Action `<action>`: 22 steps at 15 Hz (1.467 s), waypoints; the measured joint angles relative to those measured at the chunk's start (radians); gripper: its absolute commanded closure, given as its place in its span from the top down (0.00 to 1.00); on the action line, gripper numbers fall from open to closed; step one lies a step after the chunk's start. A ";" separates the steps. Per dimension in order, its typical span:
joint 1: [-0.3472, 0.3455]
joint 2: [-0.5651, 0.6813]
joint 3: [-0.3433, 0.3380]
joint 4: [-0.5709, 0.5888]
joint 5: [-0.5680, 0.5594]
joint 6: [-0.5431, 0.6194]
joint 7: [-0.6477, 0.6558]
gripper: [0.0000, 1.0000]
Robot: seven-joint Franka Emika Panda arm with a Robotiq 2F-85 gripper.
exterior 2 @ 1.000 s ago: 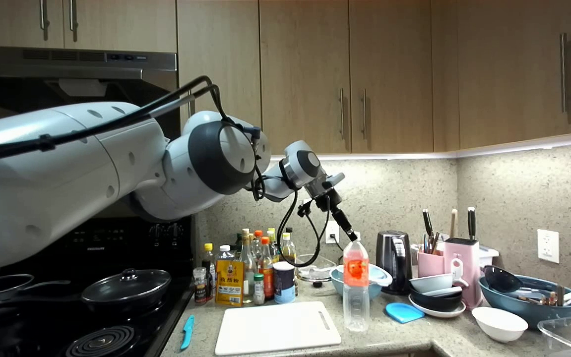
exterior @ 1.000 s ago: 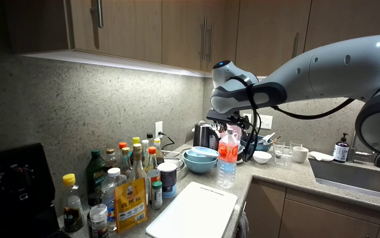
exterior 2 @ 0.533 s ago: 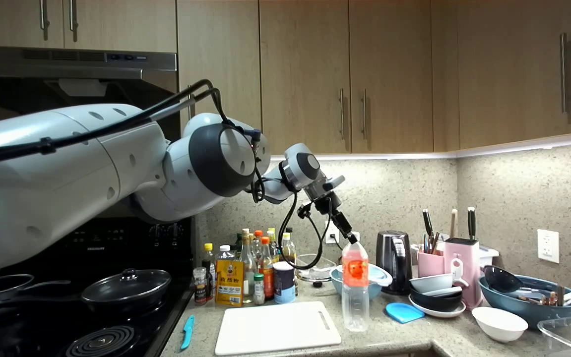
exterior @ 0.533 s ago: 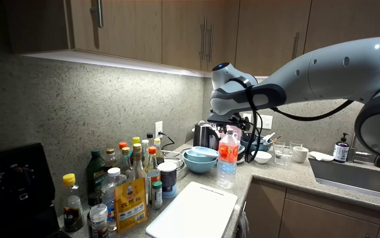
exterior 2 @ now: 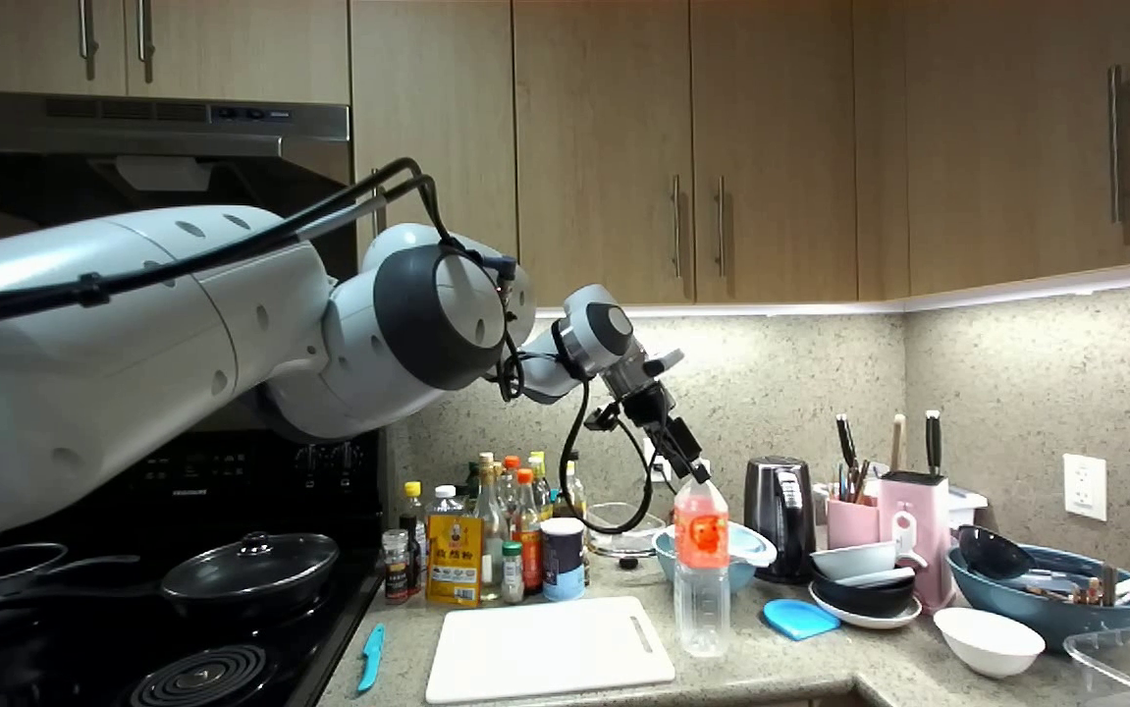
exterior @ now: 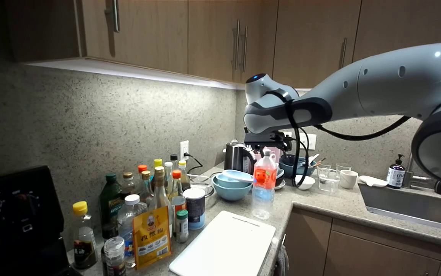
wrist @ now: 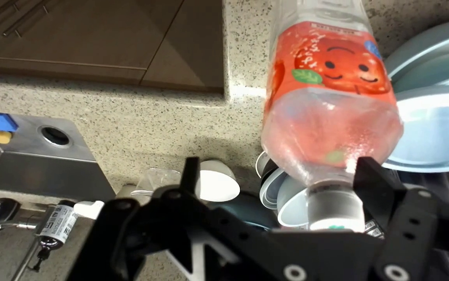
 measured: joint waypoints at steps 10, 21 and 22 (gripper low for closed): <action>-0.004 0.000 0.000 0.005 0.000 -0.019 -0.093 0.28; -0.003 0.000 0.000 0.008 0.000 -0.019 -0.119 0.68; -0.003 0.000 0.000 0.008 0.000 -0.019 -0.119 0.68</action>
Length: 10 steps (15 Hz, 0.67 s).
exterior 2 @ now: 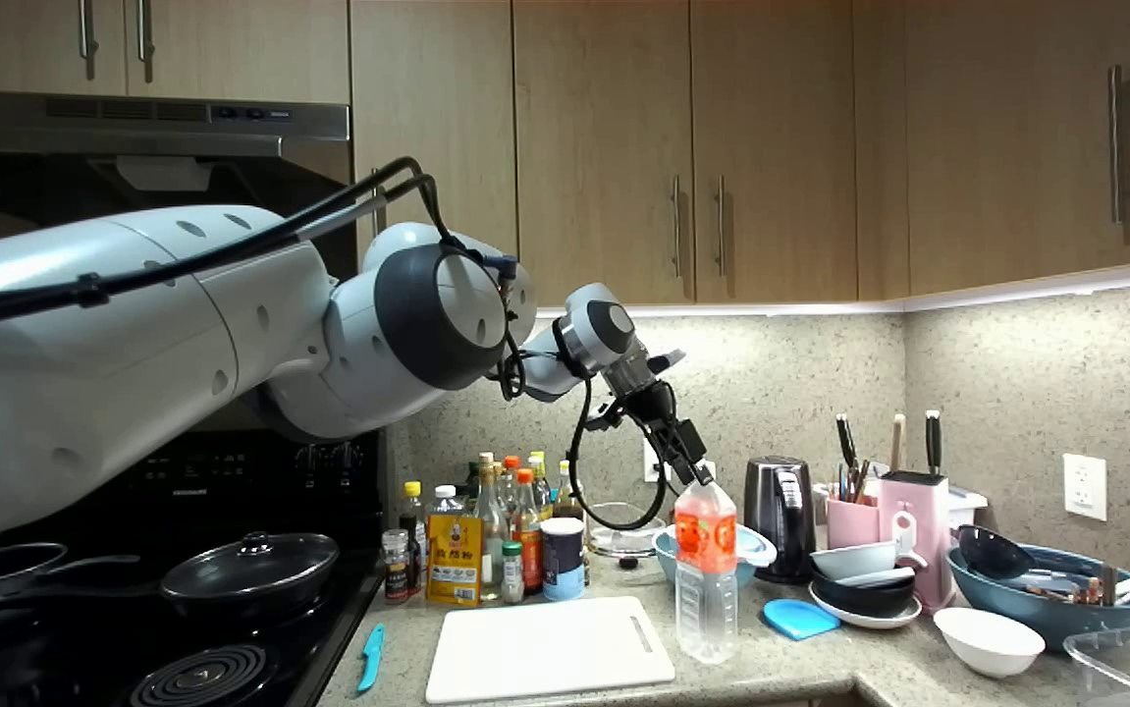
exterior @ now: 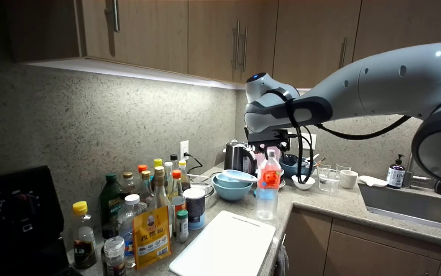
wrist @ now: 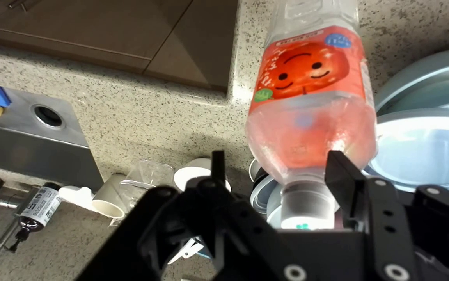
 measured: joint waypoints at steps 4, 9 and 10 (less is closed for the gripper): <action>0.000 0.000 0.000 0.000 0.000 0.000 0.000 0.97; 0.013 0.011 0.011 0.000 0.000 0.000 0.000 1.00; 0.016 0.013 0.015 0.000 0.000 0.000 0.000 1.00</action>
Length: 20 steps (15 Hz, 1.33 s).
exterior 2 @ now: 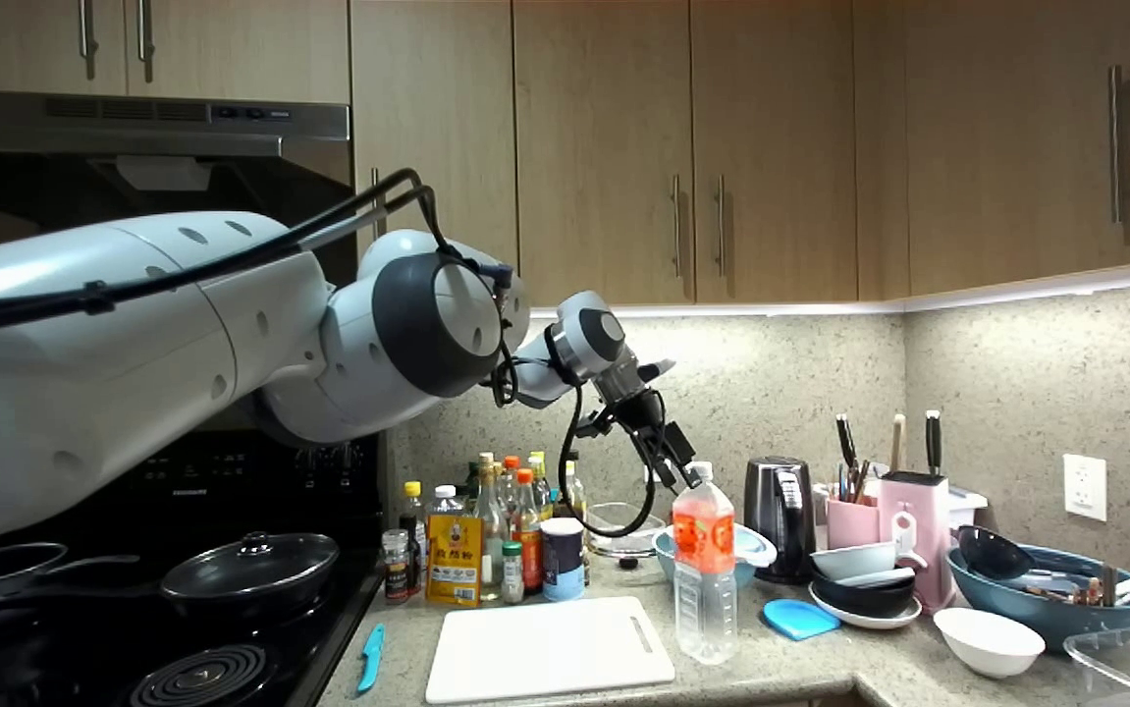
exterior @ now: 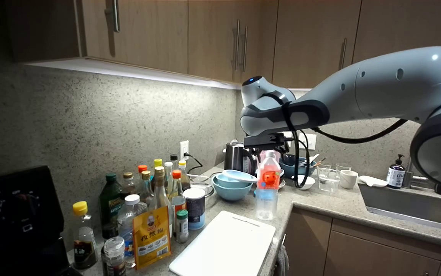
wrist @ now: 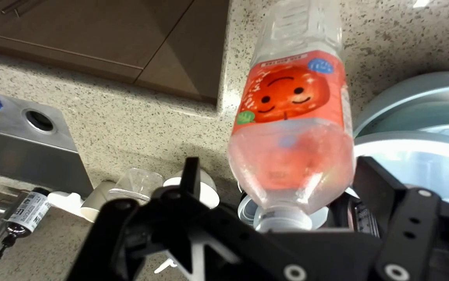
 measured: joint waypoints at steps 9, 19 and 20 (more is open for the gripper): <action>0.006 0.005 0.007 0.000 0.000 0.005 0.024 1.00; 0.015 0.005 -0.002 0.004 0.001 0.018 0.156 1.00; 0.015 0.005 -0.004 0.004 0.001 0.020 0.167 1.00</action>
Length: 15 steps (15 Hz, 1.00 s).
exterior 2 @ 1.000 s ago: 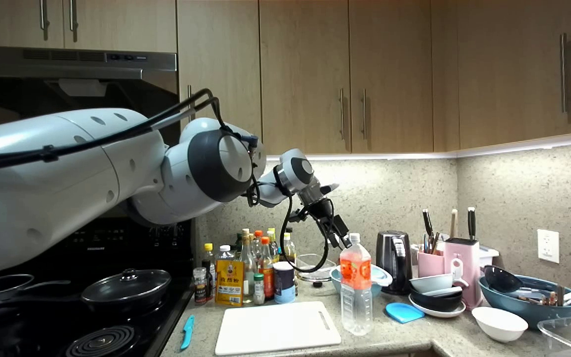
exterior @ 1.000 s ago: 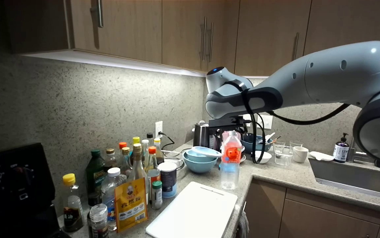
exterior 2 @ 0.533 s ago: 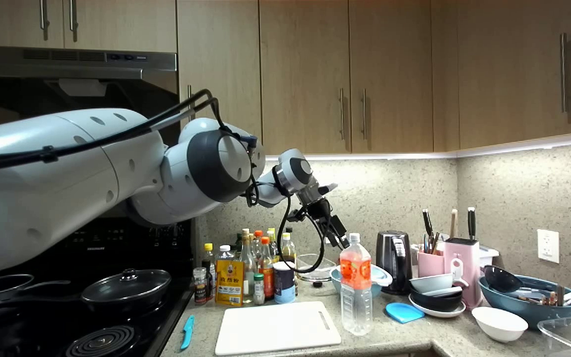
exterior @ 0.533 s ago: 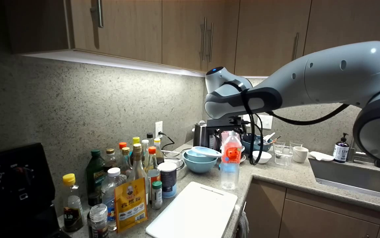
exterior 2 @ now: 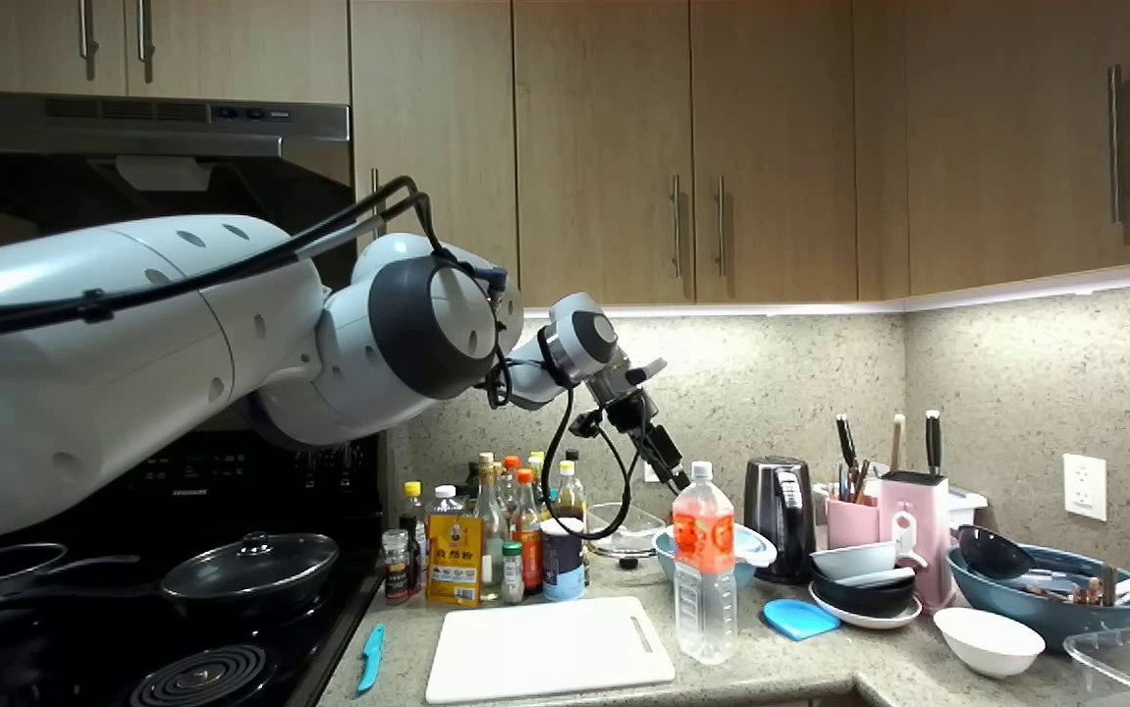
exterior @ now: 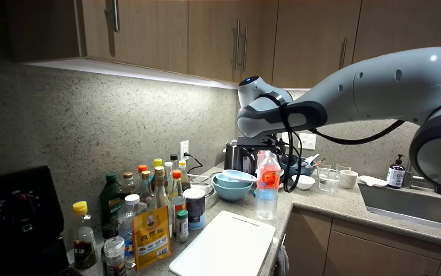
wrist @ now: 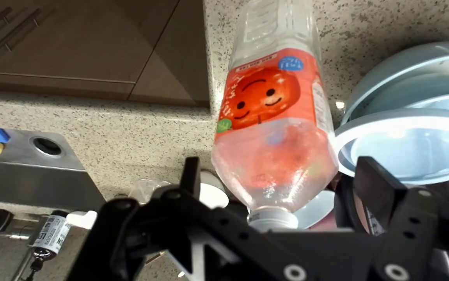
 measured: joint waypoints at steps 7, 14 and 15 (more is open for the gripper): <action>-0.003 0.000 -0.001 0.001 0.005 -0.002 0.011 1.00; -0.017 0.000 -0.001 0.028 0.017 -0.020 0.042 1.00; -0.017 0.001 -0.001 0.028 0.017 -0.020 0.042 1.00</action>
